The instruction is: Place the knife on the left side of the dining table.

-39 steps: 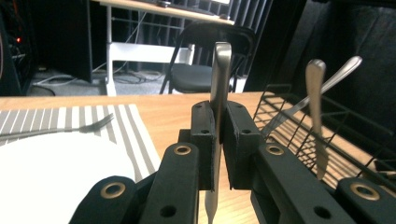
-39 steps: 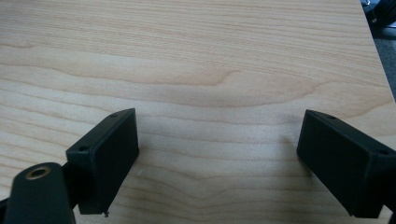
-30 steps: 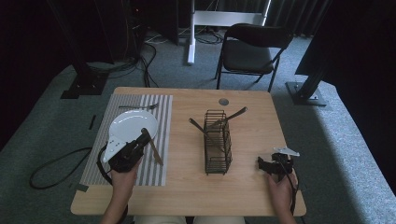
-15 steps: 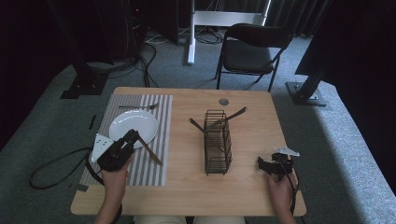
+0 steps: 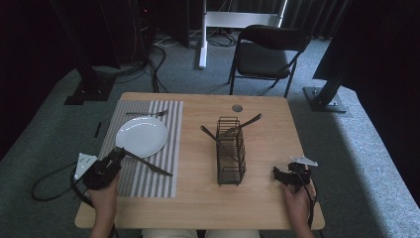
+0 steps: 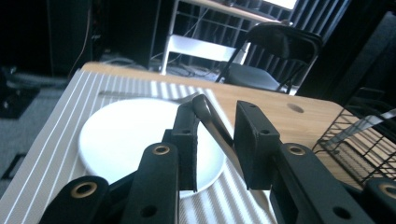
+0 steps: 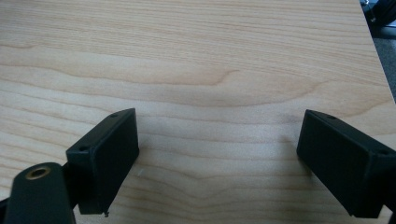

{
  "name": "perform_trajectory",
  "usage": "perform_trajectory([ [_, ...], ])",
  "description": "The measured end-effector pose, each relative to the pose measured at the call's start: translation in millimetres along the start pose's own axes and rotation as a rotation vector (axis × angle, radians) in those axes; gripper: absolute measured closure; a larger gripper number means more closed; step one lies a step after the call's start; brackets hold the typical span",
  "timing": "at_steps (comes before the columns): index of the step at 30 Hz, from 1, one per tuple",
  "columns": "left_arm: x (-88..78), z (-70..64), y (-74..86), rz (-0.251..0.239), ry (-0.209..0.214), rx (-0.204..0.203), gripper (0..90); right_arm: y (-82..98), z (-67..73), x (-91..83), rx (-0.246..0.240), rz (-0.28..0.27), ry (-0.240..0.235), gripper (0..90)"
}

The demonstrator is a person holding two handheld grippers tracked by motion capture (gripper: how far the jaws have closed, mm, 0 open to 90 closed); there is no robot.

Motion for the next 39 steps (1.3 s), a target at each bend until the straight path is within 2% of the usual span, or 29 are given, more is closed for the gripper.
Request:
perform_trajectory([
  [7,-3.7,28.8,21.8,0.014,-0.039,-0.087,65.2,0.0,0.1,0.0,0.001,0.0,0.001,11.8],
  [11,-1.8,43.4,32.5,0.029,-0.043,-0.142,63.3,0.0,0.1,0.0,0.001,0.0,0.001,11.8],
  [19,5.8,64.7,48.1,0.077,-0.058,-0.223,60.1,0.0,0.1,0.0,0.001,0.0,0.001,11.8],
  [21,8.3,67.3,50.5,0.102,-0.075,-0.221,58.4,0.0,0.1,0.0,0.001,0.0,0.001,11.8],
  [23,11.2,67.5,52.5,0.146,-0.129,-0.175,56.9,0.0,0.1,0.0,0.001,0.0,0.001,11.8],
  [24,12.6,68.2,54.0,0.164,-0.136,-0.167,56.0,0.0,0.1,0.0,0.001,0.0,0.001,11.8],
  [25,13.6,69.3,56.0,0.17,-0.133,-0.178,55.8,0.0,0.1,0.0,0.001,0.0,0.001,11.8],
  [29,18.7,72.6,60.3,0.238,-0.176,-0.193,54.8,0.0,0.1,0.0,0.001,0.0,0.001,11.8],
  [32,22.5,70.7,61.7,0.299,-0.229,-0.154,54.6,0.0,0.1,0.0,0.001,0.0,0.001,11.8],
  [34,24.9,69.8,63.3,0.332,-0.251,-0.149,54.6,0.0,0.1,0.0,0.001,0.0,0.001,11.8],
  [37,25.3,68.3,63.6,0.357,-0.265,-0.111,54.2,0.0,0.1,0.0,0.0,0.0,0.001,11.8],
  [39,24.2,66.5,64.3,0.358,-0.263,-0.091,49.5,0.0,0.1,-0.1,0.001,0.0,0.001,11.8],
])
Point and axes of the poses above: each handheld gripper's, and its own axes: x roughly forward along the jaws, y roughly out of its underside, z roughly to its left, the point moved 2 cm from there along x, roughly forward along the jaws, and after that the axes turned 7 degrees about y, right-handed, at the moved point
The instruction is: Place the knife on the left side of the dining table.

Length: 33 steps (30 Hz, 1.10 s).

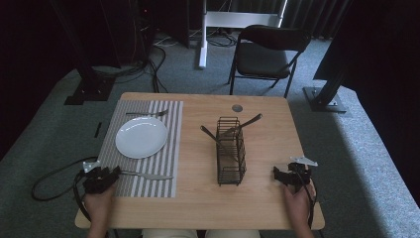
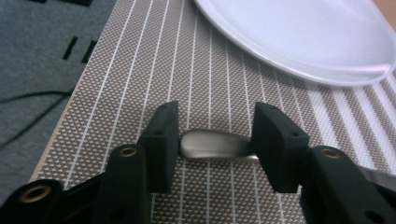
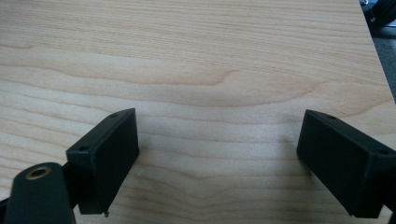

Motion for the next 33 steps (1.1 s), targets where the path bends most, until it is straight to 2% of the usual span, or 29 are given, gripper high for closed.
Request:
perform_trajectory([
  [3,-5.0,-0.9,2.0,-0.036,0.02,0.017,48.2,0.0,0.0,0.0,0.0,0.0,0.0,11.8],
  [5,-9.2,-3.3,3.9,-0.045,0.04,0.033,42.1,0.0,0.0,0.0,0.0,0.0,0.0,11.8],
  [6,-11.9,-5.1,5.5,-0.059,0.073,0.039,42.0,0.0,0.0,0.0,0.0,0.0,0.0,11.8],
  [7,-14.3,-8.6,8.1,-0.062,0.107,0.06,41.0,0.0,0.0,0.0,0.0,0.0,0.0,11.8],
  [10,-19.2,-17.7,13.9,-0.044,0.127,0.117,38.8,-0.1,-0.1,0.0,0.0,0.0,0.0,11.8],
  [11,-21.1,-20.1,15.7,-0.033,0.125,0.119,36.7,0.0,0.0,0.0,0.0,0.0,0.0,11.8],
  [12,-23.1,-21.8,17.7,-0.035,0.145,0.113,36.5,0.0,0.0,0.0,0.0,0.0,0.0,11.8],
  [15,-29.1,-25.6,22.0,-0.049,0.17,0.112,34.8,0.0,0.0,0.0,0.0,0.0,0.0,11.8],
  [18,-33.8,-25.9,22.3,-0.051,0.158,0.138,30.1,0.0,0.0,0.0,0.0,0.0,0.0,11.8],
  [21,-37.9,-22.8,22.8,-0.065,0.145,0.146,27.6,0.0,0.0,0.0,0.0,0.0,0.0,11.8],
  [23,-38.6,-21.3,22.5,-0.036,0.125,0.158,20.0,-0.1,0.0,0.0,0.0,0.0,0.0,11.8],
  [24,-38.5,-21.4,22.4,-0.028,0.122,0.17,14.1,0.0,0.0,0.0,0.0,0.0,0.0,11.8],
  [25,-38.0,-21.6,22.5,-0.008,0.117,0.195,12.8,-0.1,0.0,0.0,0.0,0.0,0.0,11.8],
  [26,-37.6,-21.7,22.8,0.002,0.107,0.203,8.8,-0.1,0.0,0.0,0.0,0.0,0.0,11.8],
  [29,-35.4,-22.5,24.9,0.015,0.121,0.217,7.0,-0.1,0.0,0.0,0.0,0.0,0.0,11.8],
  [30,-34.0,-23.1,25.3,0.038,0.14,0.224,0.0,-0.1,0.0,0.0,0.0,0.0,0.0,11.8],
  [31,-33.5,-24.6,26.1,0.04,0.108,0.238,0.0,-0.1,0.0,0.0,0.0,0.0,0.0,11.8],
  [33,-33.9,-25.9,26.4,0.036,0.095,0.251,0.0,-0.1,-0.1,0.0,0.0,0.0,0.0,11.8],
])
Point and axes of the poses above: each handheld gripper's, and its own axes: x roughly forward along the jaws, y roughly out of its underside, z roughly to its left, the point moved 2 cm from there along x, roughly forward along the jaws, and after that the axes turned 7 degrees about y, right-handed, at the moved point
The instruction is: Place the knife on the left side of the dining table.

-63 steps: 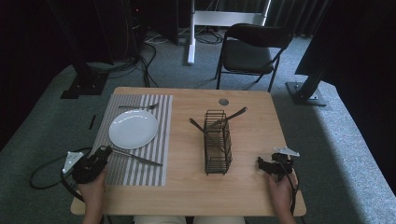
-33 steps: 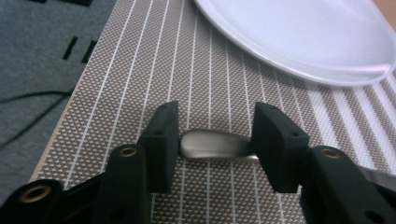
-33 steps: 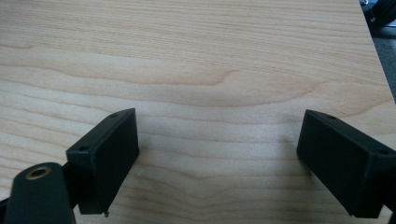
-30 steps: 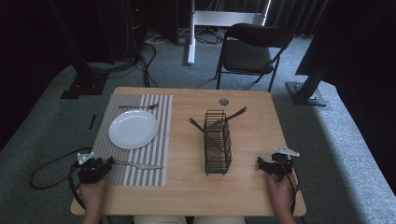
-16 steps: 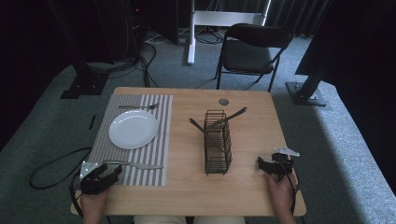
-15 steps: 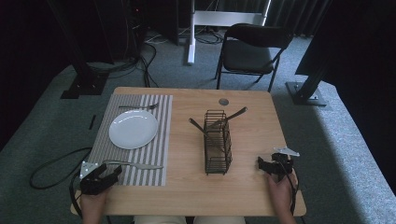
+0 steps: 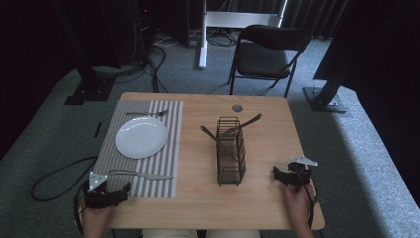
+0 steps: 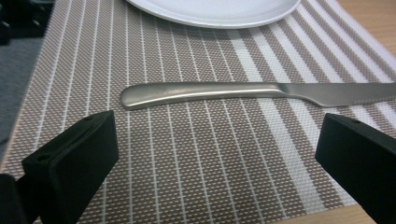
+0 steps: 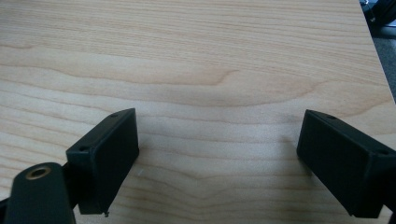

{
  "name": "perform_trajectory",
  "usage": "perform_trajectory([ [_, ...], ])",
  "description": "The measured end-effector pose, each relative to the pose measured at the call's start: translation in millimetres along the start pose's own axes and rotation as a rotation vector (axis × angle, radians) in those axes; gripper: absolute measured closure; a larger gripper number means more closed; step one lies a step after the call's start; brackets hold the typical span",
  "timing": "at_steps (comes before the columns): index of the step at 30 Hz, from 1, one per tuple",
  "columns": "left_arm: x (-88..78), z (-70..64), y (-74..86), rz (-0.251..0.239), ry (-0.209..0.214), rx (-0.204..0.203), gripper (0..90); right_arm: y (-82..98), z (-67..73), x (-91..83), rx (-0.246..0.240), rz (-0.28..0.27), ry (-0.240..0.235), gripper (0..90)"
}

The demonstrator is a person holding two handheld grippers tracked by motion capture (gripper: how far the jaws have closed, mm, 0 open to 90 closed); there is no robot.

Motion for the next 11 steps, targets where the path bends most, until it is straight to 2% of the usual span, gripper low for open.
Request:
perform_trajectory([
  [3,-2.0,-1.3,0.8,-0.049,-0.079,0.013,0.0,0.0,0.0,0.0,0.0,0.0,0.0,11.8],
  [4,-2.7,-1.0,1.1,-0.056,-0.091,0.02,0.0,0.0,0.0,0.0,0.0,0.0,0.0,11.8],
  [6,-3.0,0.2,2.7,-0.068,-0.091,0.016,0.0,0.0,0.0,0.0,0.0,0.0,0.0,11.8],
  [11,1.7,0.7,6.4,-0.002,-0.056,0.021,0.0,0.0,0.0,0.0,0.0,0.0,0.0,11.8],
])
Point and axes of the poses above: each handheld gripper's, and its own axes: x roughly forward along the jaws, y roughly out of its underside, z roughly to its left, the point moved 2 cm from there along x, roughly forward along the jaws, and after that the axes turned 7 degrees about y, right-handed, at the moved point
